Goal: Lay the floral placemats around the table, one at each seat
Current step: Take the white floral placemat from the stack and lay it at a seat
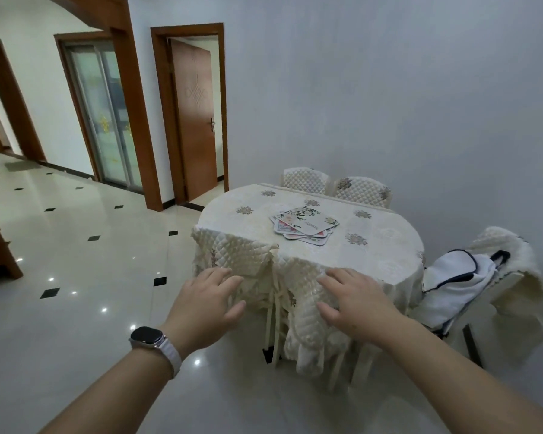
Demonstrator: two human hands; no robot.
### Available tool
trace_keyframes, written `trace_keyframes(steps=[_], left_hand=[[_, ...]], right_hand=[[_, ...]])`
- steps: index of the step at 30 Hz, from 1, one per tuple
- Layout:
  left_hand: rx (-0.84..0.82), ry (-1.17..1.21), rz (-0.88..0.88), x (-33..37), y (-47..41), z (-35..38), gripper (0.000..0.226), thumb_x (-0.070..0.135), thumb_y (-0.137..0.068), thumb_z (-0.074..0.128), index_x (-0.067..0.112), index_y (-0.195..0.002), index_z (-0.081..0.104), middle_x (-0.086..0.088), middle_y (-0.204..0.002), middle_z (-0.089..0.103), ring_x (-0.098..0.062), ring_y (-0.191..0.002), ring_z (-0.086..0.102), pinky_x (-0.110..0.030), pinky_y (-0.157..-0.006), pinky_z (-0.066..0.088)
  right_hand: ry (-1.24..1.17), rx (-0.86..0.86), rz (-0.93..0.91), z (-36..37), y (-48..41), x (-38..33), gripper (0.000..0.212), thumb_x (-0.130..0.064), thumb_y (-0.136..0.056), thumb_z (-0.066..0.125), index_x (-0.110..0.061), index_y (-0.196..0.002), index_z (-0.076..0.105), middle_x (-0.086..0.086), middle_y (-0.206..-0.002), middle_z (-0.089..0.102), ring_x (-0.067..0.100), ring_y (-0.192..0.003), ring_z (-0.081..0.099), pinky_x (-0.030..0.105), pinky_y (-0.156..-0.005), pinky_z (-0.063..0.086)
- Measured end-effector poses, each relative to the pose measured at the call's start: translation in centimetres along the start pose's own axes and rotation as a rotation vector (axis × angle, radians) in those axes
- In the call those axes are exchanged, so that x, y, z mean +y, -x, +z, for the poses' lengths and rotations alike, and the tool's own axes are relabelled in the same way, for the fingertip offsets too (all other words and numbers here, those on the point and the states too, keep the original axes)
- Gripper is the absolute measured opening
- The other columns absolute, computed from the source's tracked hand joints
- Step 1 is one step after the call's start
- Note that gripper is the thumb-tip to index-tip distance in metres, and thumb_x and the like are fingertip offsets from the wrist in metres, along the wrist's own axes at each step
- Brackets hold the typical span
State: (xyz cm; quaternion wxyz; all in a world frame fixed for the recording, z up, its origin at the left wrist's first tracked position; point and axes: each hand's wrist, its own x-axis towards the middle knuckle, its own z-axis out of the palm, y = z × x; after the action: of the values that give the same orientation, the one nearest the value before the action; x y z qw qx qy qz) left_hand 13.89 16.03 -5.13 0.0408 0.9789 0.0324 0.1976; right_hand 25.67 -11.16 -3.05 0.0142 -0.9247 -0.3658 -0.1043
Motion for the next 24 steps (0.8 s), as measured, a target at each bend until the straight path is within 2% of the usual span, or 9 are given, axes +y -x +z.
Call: trace_keyframes(steps=[4,9,14,19,24], left_hand=[[-0.027,0.003,0.005,-5.4,-3.7,1.2,0.052,0.054,-0.087,0.044,0.028,-0.13,0.055,0.003,-0.134,0.054,-0.019,-0.126,0.046,-0.038,-0.098,0.04],[-0.012,-0.018,0.002,-11.2,-7.9,1.9,0.053,0.056,-0.084,0.04,0.029,-0.128,0.054,0.004,-0.128,0.057,-0.018,-0.12,0.049,-0.037,-0.094,0.041],[-0.023,-0.019,-0.006,-14.6,-9.9,3.3,0.054,0.057,-0.085,0.039,0.029,-0.131,0.051,0.003,-0.13,0.055,-0.019,-0.123,0.047,-0.039,-0.097,0.04],[-0.078,-0.009,-0.053,-17.7,-12.7,5.8,0.061,0.061,-0.083,0.03,0.034,-0.135,0.047,0.003,-0.136,0.052,-0.02,-0.13,0.041,-0.041,-0.102,0.035],[-0.133,-0.046,-0.061,-20.4,-17.9,9.7,0.052,0.057,-0.086,0.039,0.032,-0.13,0.05,0.003,-0.136,0.051,-0.019,-0.129,0.041,-0.04,-0.102,0.034]], right_hand=[[-0.004,-0.043,0.011,1.2,-6.6,-1.5,0.061,-0.058,-0.089,0.031,-0.029,-0.142,0.042,-0.004,-0.148,0.041,0.018,-0.136,0.034,0.038,-0.111,0.03],[0.006,-0.029,-0.01,2.8,-13.2,-3.4,0.056,-0.057,-0.09,0.036,-0.03,-0.138,0.046,-0.005,-0.141,0.047,0.018,-0.13,0.04,0.037,-0.105,0.034],[-0.023,-0.074,-0.005,5.9,-17.0,-3.8,0.057,-0.06,-0.089,0.033,-0.031,-0.136,0.046,-0.008,-0.136,0.049,0.015,-0.125,0.043,0.035,-0.102,0.038],[-0.063,-0.093,0.004,8.8,-21.9,-2.8,0.057,-0.06,-0.09,0.035,-0.031,-0.138,0.044,-0.009,-0.14,0.047,0.014,-0.128,0.04,0.034,-0.105,0.036],[-0.105,-0.085,-0.005,11.7,-28.8,-0.4,0.054,-0.056,-0.09,0.039,-0.031,-0.138,0.046,-0.008,-0.14,0.047,0.016,-0.128,0.042,0.037,-0.104,0.038]])
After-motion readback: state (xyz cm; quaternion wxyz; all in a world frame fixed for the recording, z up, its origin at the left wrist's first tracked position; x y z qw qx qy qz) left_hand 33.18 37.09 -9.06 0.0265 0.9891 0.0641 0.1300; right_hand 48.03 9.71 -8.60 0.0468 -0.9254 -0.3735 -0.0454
